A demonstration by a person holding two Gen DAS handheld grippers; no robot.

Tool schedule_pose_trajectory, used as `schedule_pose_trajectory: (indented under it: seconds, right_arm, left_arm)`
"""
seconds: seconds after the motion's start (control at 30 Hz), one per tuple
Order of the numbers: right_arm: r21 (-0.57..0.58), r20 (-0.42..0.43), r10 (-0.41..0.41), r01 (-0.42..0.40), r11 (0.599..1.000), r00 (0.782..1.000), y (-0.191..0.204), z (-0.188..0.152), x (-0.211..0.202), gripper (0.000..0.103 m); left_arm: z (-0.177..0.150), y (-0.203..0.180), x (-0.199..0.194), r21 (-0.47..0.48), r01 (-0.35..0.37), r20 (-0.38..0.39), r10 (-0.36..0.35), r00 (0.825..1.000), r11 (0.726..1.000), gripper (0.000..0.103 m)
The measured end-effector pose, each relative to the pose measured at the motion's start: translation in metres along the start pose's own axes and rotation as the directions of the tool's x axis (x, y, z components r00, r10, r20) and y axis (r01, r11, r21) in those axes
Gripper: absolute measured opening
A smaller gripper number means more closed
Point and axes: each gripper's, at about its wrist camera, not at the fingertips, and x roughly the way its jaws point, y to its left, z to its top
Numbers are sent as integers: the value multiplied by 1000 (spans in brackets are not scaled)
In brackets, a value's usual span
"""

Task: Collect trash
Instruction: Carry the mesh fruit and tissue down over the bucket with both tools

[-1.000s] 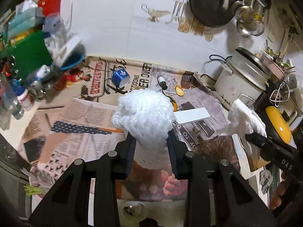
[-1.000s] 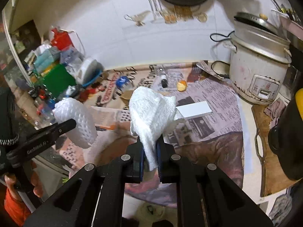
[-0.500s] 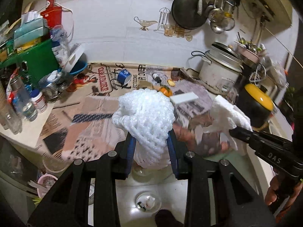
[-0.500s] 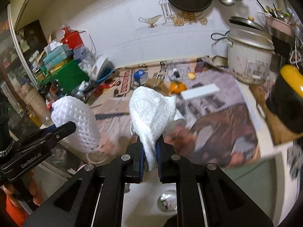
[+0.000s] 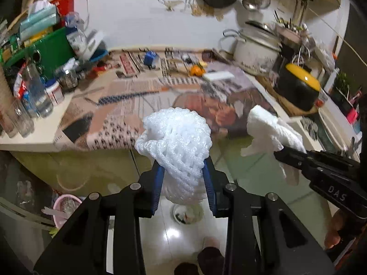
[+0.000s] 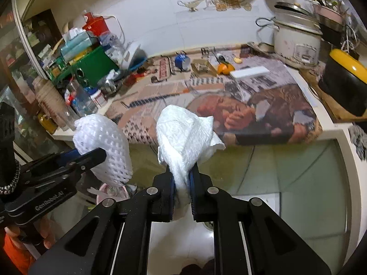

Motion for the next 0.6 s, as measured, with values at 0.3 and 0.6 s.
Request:
schedule_pose_trajectory:
  seconds: [0.3,0.6]
  right_arm:
    - [30,-107,-34,38,999,994,-31,-39,33,10]
    - [61,-237,-23,39,997,971,-100,-111,135,10]
  left_arm:
    - [-49,-13,72,-34,14,-150,-19,988,999,33]
    - [-128,-13,204,-116,-38,-247,9,969,993,33]
